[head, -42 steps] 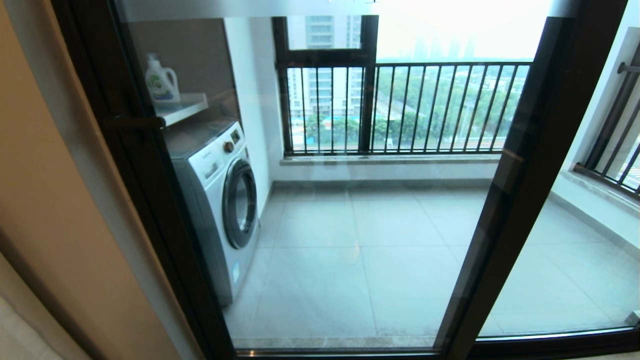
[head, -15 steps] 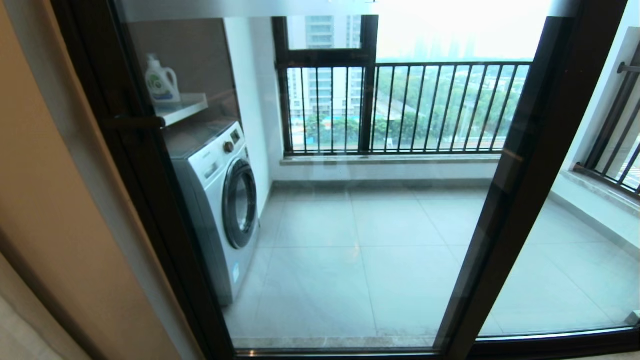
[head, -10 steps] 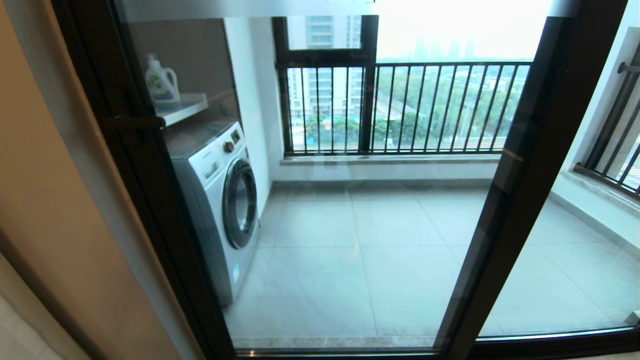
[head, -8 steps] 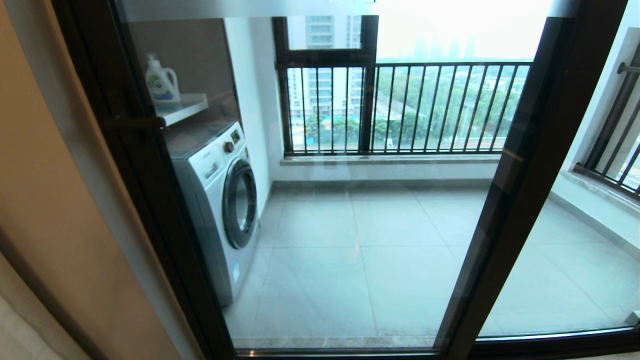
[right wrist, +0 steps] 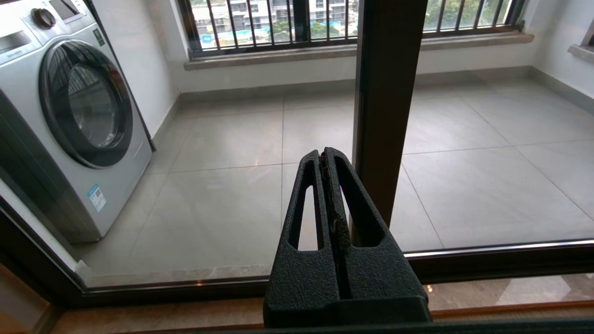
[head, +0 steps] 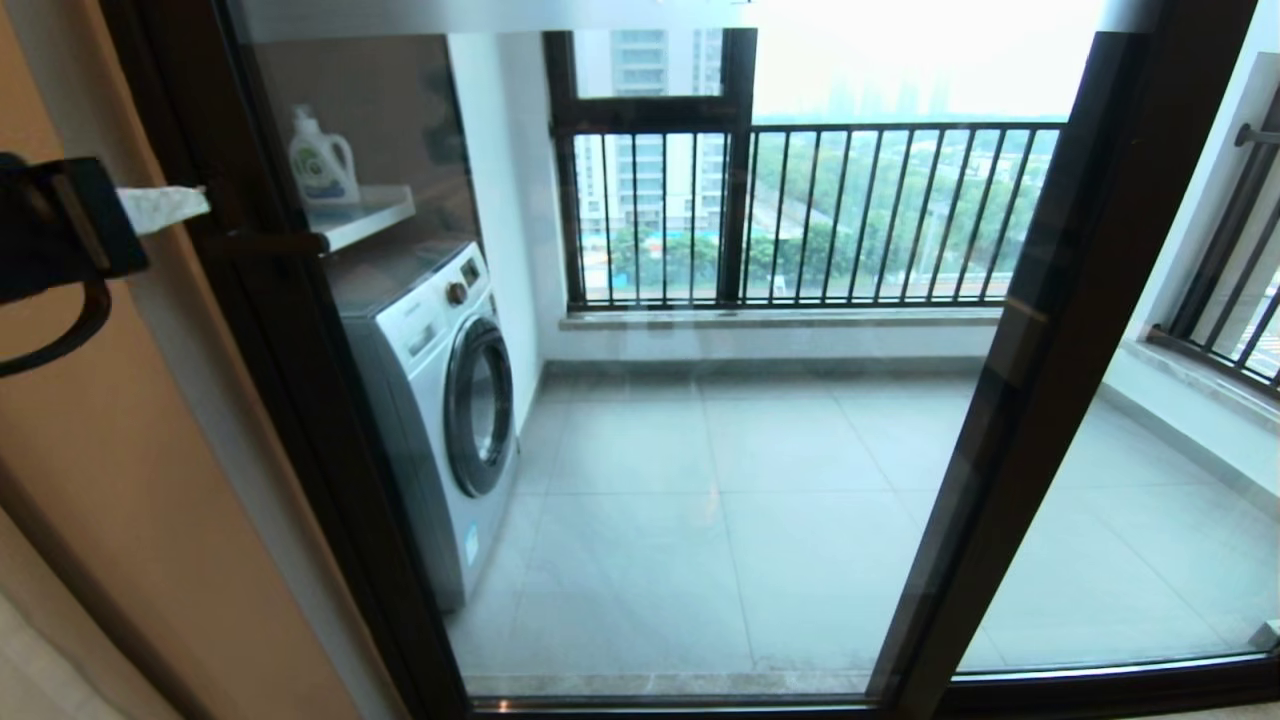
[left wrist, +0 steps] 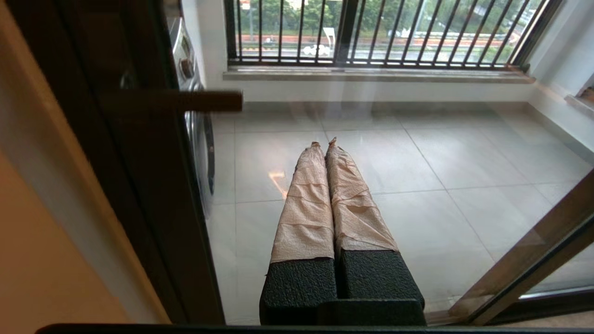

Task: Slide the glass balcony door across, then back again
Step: Open the slid door

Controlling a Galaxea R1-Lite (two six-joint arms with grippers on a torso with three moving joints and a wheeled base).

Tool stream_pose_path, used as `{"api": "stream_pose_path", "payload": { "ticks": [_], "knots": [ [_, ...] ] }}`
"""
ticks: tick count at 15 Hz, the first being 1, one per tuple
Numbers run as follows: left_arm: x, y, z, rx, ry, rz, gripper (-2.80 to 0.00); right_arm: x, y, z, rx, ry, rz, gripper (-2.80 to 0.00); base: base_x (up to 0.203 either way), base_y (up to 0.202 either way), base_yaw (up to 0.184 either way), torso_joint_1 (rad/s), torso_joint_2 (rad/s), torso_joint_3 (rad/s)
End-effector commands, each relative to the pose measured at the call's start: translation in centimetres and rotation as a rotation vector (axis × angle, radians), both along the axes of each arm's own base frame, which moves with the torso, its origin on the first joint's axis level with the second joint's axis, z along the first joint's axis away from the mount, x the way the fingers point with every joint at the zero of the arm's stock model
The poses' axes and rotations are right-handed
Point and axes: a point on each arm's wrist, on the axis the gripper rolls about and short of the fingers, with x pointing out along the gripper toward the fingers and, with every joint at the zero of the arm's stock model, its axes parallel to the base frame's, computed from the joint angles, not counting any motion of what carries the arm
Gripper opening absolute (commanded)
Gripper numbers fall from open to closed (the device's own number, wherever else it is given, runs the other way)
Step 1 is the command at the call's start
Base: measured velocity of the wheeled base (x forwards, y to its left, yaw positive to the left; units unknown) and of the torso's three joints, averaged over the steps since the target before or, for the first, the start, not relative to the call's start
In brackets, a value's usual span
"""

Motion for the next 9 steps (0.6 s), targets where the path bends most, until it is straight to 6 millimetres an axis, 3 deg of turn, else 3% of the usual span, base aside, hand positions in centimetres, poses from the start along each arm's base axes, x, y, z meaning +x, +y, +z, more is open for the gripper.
{"api": "stream_pose_path", "payload": {
  "ticks": [1, 5, 9],
  "knots": [
    [5.5, -0.1, -0.7, -0.002, 0.061, -0.005, -2.80, 0.1, 0.0, -0.3, 0.000, 0.008, 0.000, -2.80, 0.000, 0.000, 0.000, 0.000, 0.00, 0.000],
    [9.3, 0.1, -2.1, 0.000, 0.110, 0.014, -2.80, 0.1, 0.0, -0.3, 0.000, 0.009, -0.001, -2.80, 0.000, 0.000, 0.000, 0.000, 0.00, 0.000],
    [10.3, 1.5, -2.2, 0.002, 0.113, 0.059, -2.80, 0.1, 0.0, -0.3, 0.001, 0.009, -0.001, -2.80, 0.000, 0.000, 0.000, 0.000, 0.00, 0.000]
  ]
}}
